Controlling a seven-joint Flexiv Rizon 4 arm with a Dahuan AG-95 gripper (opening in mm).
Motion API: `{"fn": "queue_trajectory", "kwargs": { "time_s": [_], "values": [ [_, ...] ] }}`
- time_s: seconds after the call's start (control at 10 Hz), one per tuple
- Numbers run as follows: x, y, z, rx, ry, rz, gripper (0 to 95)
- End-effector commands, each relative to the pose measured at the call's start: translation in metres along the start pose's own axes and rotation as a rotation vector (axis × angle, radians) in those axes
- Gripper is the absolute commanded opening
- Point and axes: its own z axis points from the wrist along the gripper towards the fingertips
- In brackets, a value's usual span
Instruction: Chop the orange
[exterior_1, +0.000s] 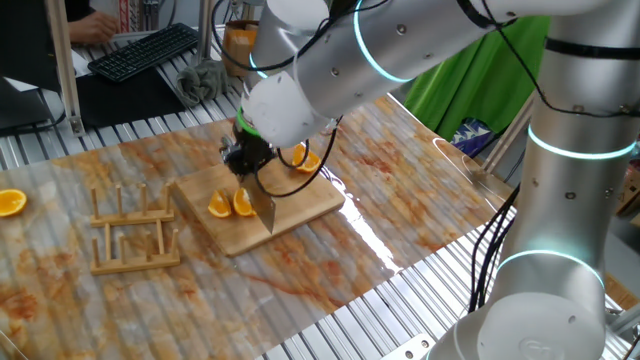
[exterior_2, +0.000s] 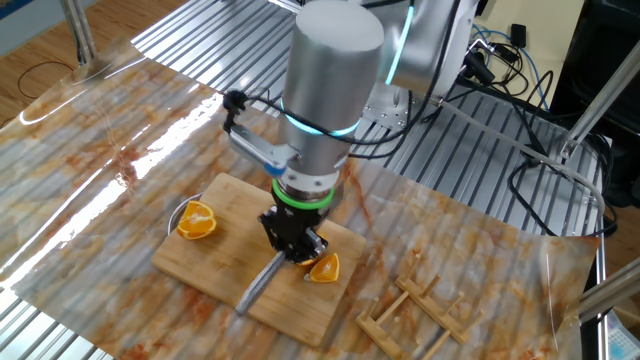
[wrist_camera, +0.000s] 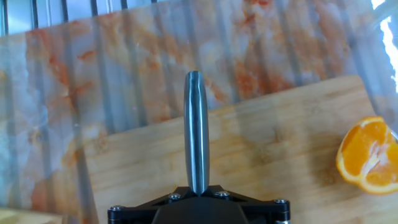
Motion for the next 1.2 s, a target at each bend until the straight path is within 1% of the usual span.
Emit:
{"fn": "queue_trajectory", "kwargs": {
  "time_s": [0.1,0.2,0.3,0.4,0.5,0.6,0.7,0.8,1.2],
  "values": [
    [0.002,-0.003,0.012,0.015,-0.026,-0.001,0.0],
    [0.003,-0.005,0.009,0.007,-0.028,0.0,0.0],
    [0.004,-0.007,0.002,-0.015,-0.026,0.01,0.0],
    [0.004,-0.004,-0.006,-0.029,-0.017,0.022,0.0],
    [0.003,0.001,-0.013,-0.015,-0.019,0.028,0.0],
    [0.003,0.002,-0.014,0.004,-0.038,0.019,0.0],
    [0.003,0.002,-0.014,0.008,-0.064,0.019,0.0],
    [0.003,0.002,-0.014,0.003,-0.097,0.026,0.0],
    [0.001,0.002,-0.015,0.005,-0.177,0.045,0.0]
  ]
}}
